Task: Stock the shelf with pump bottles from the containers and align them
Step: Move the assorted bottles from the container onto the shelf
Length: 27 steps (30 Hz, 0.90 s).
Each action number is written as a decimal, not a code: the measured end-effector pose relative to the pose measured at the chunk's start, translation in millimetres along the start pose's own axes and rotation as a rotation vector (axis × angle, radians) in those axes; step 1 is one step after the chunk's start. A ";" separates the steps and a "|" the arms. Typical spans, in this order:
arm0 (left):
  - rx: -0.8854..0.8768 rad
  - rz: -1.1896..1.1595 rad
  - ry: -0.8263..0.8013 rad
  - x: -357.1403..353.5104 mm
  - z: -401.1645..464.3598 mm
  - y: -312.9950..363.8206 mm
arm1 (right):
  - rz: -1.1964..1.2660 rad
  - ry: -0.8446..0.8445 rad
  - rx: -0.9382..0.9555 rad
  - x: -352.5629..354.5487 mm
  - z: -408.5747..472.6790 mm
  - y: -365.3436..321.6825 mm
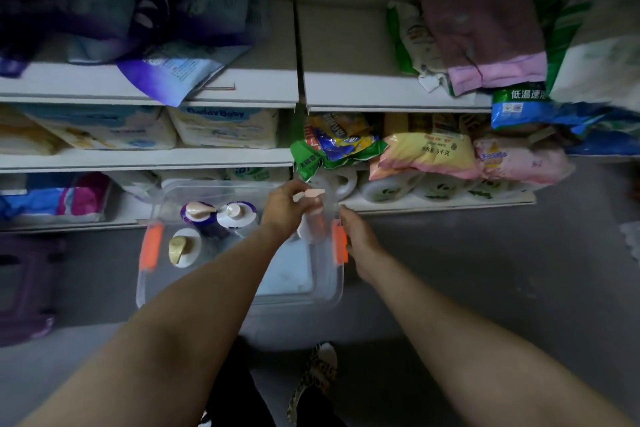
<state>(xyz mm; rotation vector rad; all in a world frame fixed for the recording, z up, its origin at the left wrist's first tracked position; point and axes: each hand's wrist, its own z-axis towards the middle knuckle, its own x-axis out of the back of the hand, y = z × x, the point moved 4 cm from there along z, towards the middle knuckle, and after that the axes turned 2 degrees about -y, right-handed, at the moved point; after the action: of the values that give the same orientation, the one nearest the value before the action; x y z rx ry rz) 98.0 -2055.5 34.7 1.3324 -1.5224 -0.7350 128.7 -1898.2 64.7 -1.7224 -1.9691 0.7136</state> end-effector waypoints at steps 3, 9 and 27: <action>-0.065 -0.048 -0.039 13.0 -10.7 32.3 | 0.090 -0.022 0.037 -3.5 -11.4 -16.7; -0.212 -0.134 0.043 48.0 -35.8 100.1 | 0.099 -0.052 0.206 -17.3 -48.4 -59.1; -0.514 -0.342 0.317 137.6 -161.4 297.0 | 0.125 -0.402 0.335 -60.6 -168.2 -153.7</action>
<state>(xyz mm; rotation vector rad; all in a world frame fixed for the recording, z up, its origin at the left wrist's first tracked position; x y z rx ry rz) 135.6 -2098.1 395.2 1.2453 -0.7895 -0.9951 123.2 -1956.3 293.2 -1.5948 -1.8525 1.4395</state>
